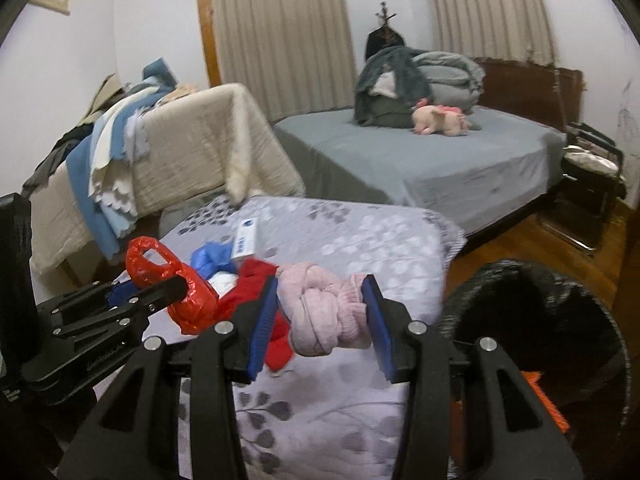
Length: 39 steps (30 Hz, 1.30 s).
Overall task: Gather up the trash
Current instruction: 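Carry the red bag and pink cloth over the bin and release both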
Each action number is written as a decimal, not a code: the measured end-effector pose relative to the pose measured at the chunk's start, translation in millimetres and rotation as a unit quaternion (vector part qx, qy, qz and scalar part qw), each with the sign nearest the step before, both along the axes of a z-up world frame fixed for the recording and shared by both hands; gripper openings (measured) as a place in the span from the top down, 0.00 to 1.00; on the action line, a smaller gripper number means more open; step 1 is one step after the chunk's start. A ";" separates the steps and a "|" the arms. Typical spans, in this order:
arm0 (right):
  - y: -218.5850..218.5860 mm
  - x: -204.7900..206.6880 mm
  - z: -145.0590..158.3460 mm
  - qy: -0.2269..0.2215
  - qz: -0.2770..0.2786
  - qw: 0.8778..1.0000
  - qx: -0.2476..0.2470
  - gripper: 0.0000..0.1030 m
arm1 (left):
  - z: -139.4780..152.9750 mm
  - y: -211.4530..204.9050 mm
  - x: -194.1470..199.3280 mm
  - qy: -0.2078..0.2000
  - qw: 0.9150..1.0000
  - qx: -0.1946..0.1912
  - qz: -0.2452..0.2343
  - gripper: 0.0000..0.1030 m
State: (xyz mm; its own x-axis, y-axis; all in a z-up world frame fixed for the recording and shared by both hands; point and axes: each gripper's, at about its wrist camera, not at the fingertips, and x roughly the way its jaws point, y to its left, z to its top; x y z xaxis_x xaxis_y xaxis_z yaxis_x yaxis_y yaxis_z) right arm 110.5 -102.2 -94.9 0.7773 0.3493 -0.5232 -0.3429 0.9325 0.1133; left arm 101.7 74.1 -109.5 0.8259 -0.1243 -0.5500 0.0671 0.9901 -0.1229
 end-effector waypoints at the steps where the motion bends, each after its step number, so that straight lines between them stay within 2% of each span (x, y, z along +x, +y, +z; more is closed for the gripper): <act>1: -9.5 -0.6 2.5 -0.003 -0.010 1.000 0.000 0.60 | 1.7 -5.3 1.2 -0.001 1.000 -0.001 -0.006 0.73; 11: -93.7 -10.5 9.9 -0.015 -0.097 0.995 -0.008 0.60 | 12.1 -85.0 17.4 -0.015 0.996 -0.009 -0.089 0.73; 22: -179.5 -27.1 -1.7 -0.008 -0.181 0.983 -0.019 0.60 | 10.4 -171.2 32.7 -0.011 0.985 -0.020 -0.172 0.73; 33: -218.2 -32.3 -19.8 0.010 -0.221 0.975 -0.026 0.58 | -7.2 -227.1 48.3 0.016 0.974 -0.019 -0.223 0.72; 35: -223.3 -33.3 -22.3 0.013 -0.226 0.974 -0.029 0.54 | -10.6 -230.2 51.8 0.021 0.973 -0.019 -0.231 0.67; 37: -226.4 -34.7 -23.9 0.015 -0.233 0.972 -0.031 0.51 | -11.7 -230.0 52.1 0.023 0.972 -0.022 -0.233 0.48; 39: -229.1 -34.0 -23.5 0.014 -0.237 0.971 -0.030 0.46 | -11.8 -229.5 51.2 0.023 0.973 -0.021 -0.229 0.44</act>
State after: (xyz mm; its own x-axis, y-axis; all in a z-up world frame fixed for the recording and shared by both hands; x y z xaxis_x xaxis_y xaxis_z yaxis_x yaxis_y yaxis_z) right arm 76.4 -331.3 -118.4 0.8289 -0.0757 -0.5542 0.1283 0.9901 0.0566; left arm 152.9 -155.3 -121.4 0.6536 -0.4965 -0.5712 0.4939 0.8517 -0.1751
